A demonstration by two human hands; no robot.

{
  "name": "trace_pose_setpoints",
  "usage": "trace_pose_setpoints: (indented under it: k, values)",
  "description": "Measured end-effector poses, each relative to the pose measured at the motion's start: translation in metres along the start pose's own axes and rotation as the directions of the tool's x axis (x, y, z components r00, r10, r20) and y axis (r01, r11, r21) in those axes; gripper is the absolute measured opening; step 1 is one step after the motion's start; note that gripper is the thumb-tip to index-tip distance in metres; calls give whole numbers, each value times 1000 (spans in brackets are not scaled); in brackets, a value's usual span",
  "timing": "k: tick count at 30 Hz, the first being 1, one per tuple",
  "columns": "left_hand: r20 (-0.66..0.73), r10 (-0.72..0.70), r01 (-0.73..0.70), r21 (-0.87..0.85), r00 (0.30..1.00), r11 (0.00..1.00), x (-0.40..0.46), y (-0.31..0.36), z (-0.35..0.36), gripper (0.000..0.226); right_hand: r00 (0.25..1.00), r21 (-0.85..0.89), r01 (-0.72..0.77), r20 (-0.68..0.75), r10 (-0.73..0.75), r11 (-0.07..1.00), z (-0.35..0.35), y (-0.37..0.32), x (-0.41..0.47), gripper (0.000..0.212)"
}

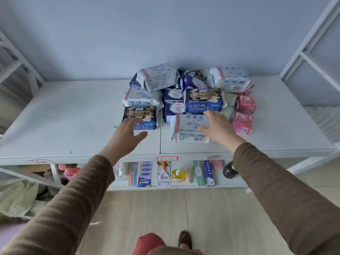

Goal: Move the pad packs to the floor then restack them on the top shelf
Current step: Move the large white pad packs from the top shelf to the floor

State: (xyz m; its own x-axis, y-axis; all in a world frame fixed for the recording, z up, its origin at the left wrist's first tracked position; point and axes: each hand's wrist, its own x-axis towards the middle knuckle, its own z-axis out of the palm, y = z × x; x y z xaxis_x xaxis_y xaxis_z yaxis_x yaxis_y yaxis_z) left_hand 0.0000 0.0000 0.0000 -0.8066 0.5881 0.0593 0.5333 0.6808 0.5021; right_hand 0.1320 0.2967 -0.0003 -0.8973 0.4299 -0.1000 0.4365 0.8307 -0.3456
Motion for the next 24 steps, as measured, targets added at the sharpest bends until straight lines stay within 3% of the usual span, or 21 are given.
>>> trace_pose_setpoints:
  k: [3,8,12,15,19,24]
  values:
    - [-22,-35,34,-8,999,999,32,-17,-4,49,996,-114,-43,74,52,993,6,6,31,83]
    - [-27,-116,115,-43,993,992,99,-55,-9,47,925,-193,-105,342,167,976,5,-2,70,117]
    - [-45,-160,158,-46,986,986,144,-92,-7,56,858,-153,-147,472,203,977,11,-8,81,135]
    - [-52,-170,167,-63,984,984,176,-110,-4,68,883,-165,-142,424,200,976,19,-14,77,133]
    - [55,-253,258,-119,966,959,216,-121,2,80,961,-155,-22,268,63,988,33,-26,72,110]
    - [375,-269,390,-301,887,870,253,-126,1,100,997,-107,70,47,-66,992,48,-40,65,86]
